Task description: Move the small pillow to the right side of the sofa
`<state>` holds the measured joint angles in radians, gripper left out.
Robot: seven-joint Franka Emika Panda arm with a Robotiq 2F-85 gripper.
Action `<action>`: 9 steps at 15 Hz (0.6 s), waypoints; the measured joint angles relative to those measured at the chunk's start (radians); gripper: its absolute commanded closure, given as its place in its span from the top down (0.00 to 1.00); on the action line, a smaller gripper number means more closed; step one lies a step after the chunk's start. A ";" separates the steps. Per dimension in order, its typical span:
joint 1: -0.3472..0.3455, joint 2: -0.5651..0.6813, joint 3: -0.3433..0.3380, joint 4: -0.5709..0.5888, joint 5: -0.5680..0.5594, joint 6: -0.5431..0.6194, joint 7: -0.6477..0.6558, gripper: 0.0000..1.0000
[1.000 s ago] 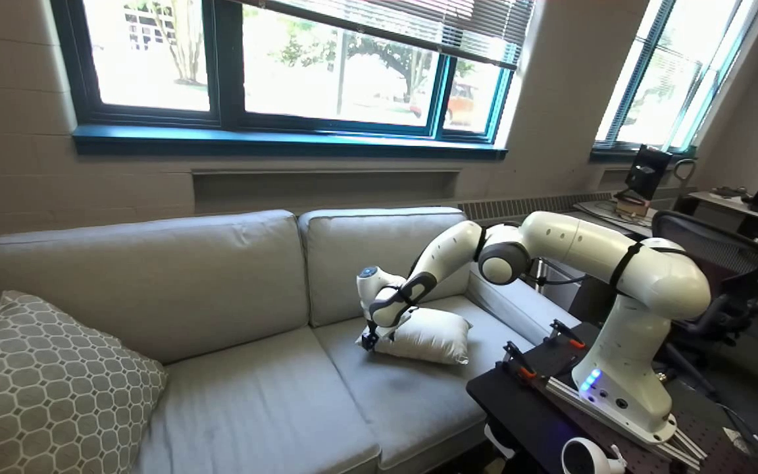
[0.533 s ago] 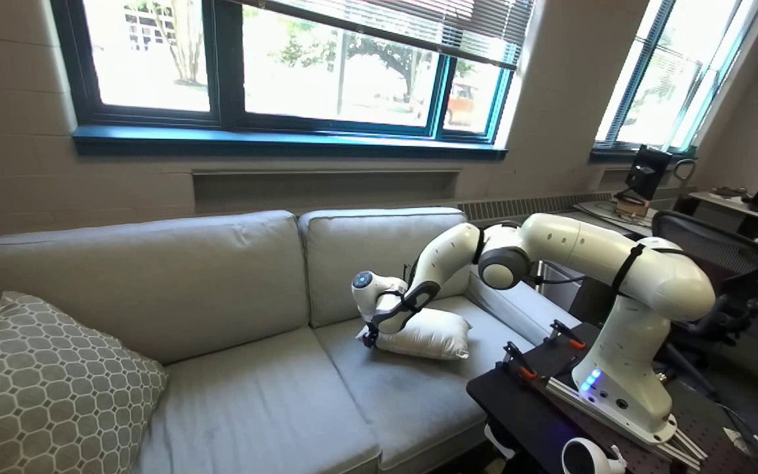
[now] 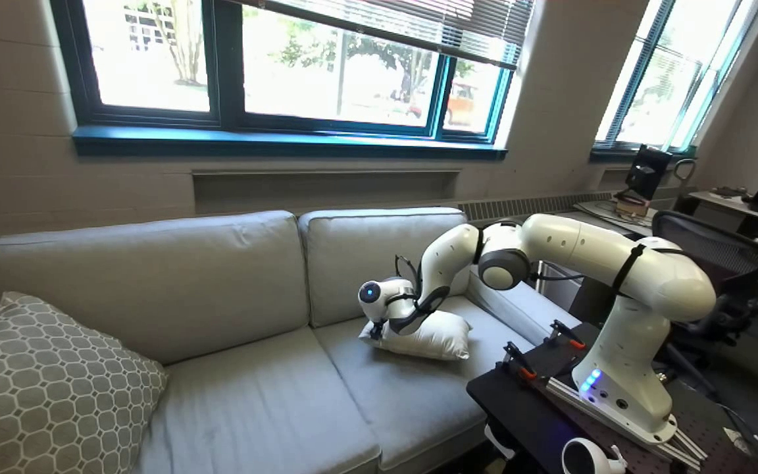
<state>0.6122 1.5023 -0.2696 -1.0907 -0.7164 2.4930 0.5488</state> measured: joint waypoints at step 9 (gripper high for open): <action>-0.064 -0.009 0.105 0.003 0.038 -0.155 0.024 0.57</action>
<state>0.5486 1.4934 -0.1642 -1.0878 -0.6779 2.3384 0.5728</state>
